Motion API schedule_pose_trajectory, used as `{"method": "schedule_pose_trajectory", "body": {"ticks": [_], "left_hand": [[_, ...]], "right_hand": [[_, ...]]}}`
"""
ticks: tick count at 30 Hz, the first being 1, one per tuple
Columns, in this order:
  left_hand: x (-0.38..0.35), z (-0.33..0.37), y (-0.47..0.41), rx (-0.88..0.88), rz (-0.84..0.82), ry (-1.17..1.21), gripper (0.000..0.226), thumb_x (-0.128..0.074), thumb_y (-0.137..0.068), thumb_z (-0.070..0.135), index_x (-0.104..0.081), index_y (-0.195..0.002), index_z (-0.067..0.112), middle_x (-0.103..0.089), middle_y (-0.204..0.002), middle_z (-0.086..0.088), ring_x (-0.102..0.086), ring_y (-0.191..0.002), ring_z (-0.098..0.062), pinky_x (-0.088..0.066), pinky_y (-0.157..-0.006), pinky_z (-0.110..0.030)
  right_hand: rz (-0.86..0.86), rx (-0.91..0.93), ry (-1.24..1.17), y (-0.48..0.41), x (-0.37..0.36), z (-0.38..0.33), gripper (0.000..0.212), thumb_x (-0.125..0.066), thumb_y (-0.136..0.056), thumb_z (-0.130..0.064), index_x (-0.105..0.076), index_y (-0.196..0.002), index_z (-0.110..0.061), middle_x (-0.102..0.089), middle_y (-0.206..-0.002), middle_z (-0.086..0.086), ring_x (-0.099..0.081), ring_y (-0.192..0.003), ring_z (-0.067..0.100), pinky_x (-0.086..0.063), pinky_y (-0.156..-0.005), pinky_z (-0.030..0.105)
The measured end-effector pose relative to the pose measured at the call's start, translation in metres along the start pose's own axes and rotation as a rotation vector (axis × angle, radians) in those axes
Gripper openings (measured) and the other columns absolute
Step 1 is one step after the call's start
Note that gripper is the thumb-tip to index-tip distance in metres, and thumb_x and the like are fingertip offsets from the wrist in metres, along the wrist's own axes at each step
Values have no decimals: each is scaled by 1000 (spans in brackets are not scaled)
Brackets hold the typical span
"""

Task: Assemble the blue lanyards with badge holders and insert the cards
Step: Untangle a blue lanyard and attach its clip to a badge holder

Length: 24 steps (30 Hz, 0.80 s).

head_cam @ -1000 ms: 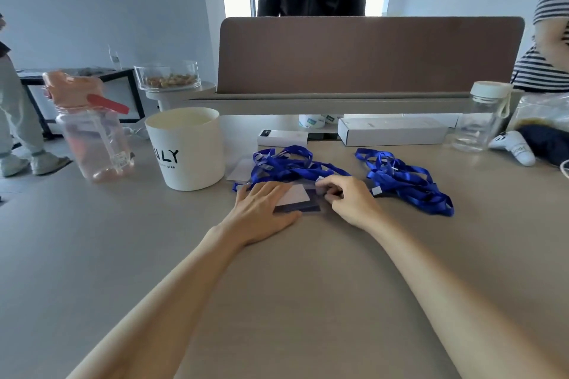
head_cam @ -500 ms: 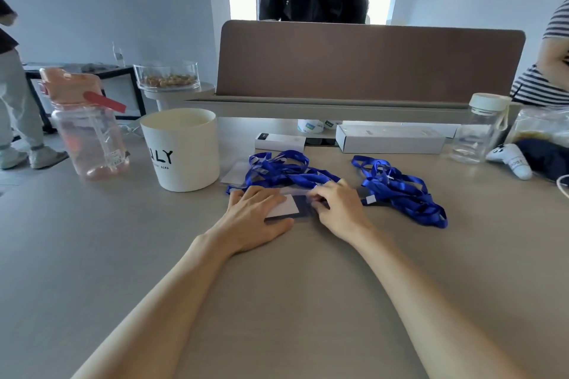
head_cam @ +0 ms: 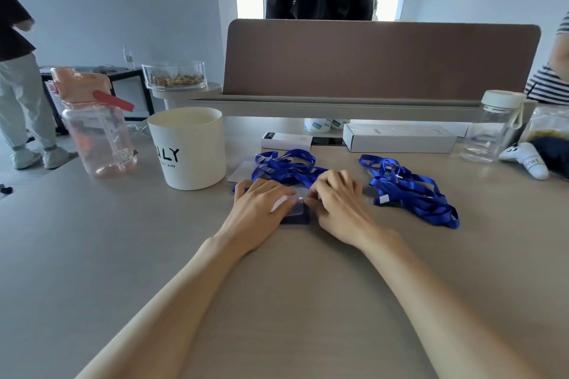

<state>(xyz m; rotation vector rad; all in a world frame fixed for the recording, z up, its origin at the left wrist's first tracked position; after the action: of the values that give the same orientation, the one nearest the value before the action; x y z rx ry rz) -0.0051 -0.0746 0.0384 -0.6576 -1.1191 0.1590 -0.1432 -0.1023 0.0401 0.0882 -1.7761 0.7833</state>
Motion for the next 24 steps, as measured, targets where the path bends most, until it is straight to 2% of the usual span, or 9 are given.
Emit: {"method": "schedule_pose_trajectory", "body": {"ticks": [3,6,8,11,14,16,19,22,24], "left_hand": [[11,2,-2,-2,40,168,25,-52,-94,39,-70,-106,26,-63,-104,13,-52,-104,-10,-41,-86,-26],[12,6,0,-65,27,197,12,-58,-92,30,-70,-92,28,-59,-91,15,-51,-92,-10,-47,-75,-31],[10,8,1,-91,16,214,12,-58,-91,30,-68,-85,28,-57,-86,15,-51,-87,-12,-48,-72,-35],[16,11,3,-101,66,210,19,-52,-90,38,-67,-85,27,-59,-86,14,-52,-85,-12,-47,-72,-34],[25,19,4,-177,169,79,23,-57,-85,39,-68,-95,22,-63,-95,10,-56,-90,-17,-46,-79,-34],[34,18,3,-143,301,-3,23,-60,-82,33,-63,-100,19,-61,-103,4,-52,-95,-19,-40,-84,-33],[54,10,3,-4,481,70,19,-63,-79,27,-48,-87,18,-48,-86,6,-38,-80,-11,-31,-77,-27],[49,15,2,-58,356,189,21,-64,-83,23,-46,-76,16,-48,-70,7,-39,-66,-10,-39,-64,-29],[40,27,6,-166,268,146,18,-59,-85,26,-50,-75,15,-52,-67,8,-45,-62,-10,-40,-63,-27]], "right_hand": [[129,187,44,3,13,-20,12,-61,-88,-13,-59,-100,-15,-58,-108,0,-44,-110,21,-29,-90,35],[182,232,-20,7,24,-21,10,-69,-85,-10,-65,-92,-16,-67,-90,-6,-58,-92,18,-25,-81,27],[187,223,-125,10,29,-22,11,-69,-83,-6,-68,-90,-14,-68,-85,-5,-58,-83,15,-32,-79,23],[140,72,-370,11,28,-17,8,-67,-88,-9,-71,-92,-14,-66,-85,-8,-54,-78,5,-39,-71,11],[128,-130,-531,9,29,-1,6,-63,-93,-13,-69,-91,-14,-68,-81,-7,-60,-73,5,-46,-67,17],[75,-269,-654,9,28,9,12,-58,-96,-22,-68,-95,-14,-70,-86,-3,-63,-78,8,-49,-72,22],[-17,-423,-879,13,21,10,18,-55,-98,-27,-69,-96,-15,-70,-85,4,-60,-71,8,-48,-72,24],[-3,-480,-1060,15,18,-1,15,-59,-96,-23,-71,-92,-14,-67,-74,-1,-55,-60,2,-44,-60,14],[0,-464,-1106,14,18,-5,13,-62,-94,-22,-73,-92,-16,-69,-74,-6,-58,-63,2,-44,-59,13]]}}
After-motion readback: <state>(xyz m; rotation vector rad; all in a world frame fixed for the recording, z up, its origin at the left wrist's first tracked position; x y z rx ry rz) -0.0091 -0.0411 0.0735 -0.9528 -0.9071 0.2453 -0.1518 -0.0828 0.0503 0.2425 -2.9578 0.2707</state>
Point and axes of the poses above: each hand's wrist, its own y-axis away from the middle knuckle, its own x-axis out of the back of the hand, z = x × y, the point moved 8 cm from there along -y, towards the middle knuckle
